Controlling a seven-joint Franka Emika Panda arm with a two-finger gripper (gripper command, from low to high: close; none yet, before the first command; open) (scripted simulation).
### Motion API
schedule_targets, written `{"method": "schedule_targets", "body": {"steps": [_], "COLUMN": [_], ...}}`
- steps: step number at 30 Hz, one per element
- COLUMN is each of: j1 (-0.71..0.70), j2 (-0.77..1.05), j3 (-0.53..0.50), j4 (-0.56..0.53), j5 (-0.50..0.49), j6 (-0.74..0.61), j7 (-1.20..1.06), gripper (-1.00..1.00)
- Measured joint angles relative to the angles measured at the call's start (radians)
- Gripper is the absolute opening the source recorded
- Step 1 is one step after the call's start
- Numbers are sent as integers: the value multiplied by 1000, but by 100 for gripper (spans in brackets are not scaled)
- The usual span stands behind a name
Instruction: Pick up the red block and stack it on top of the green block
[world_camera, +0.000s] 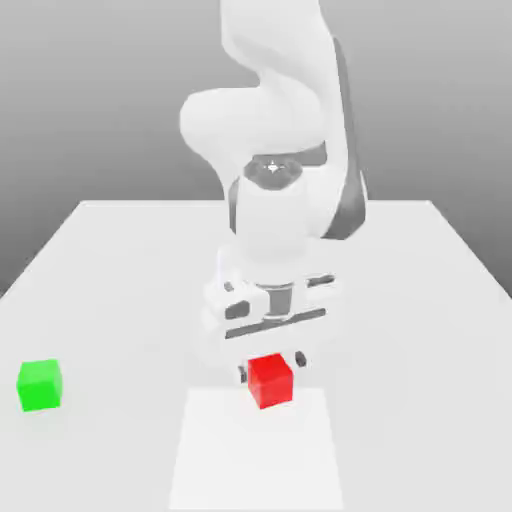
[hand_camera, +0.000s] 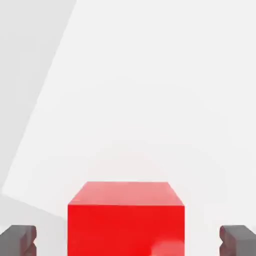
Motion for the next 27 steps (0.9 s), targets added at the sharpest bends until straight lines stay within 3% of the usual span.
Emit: {"method": "schedule_targets", "body": {"steps": [2, 3, 10, 27], "j1": [-8, -9, -11, -66], "j2": [42, 53, 51, -259], "j3": [11, 13, 15, -6], "j4": [2, 2, 2, -29], "j5": [6, 7, 3, -136], "j6": [38, 48, 46, -236], "j7": [-1, -1, 2, 103], "gripper": [0, -100, -100, -100]}}
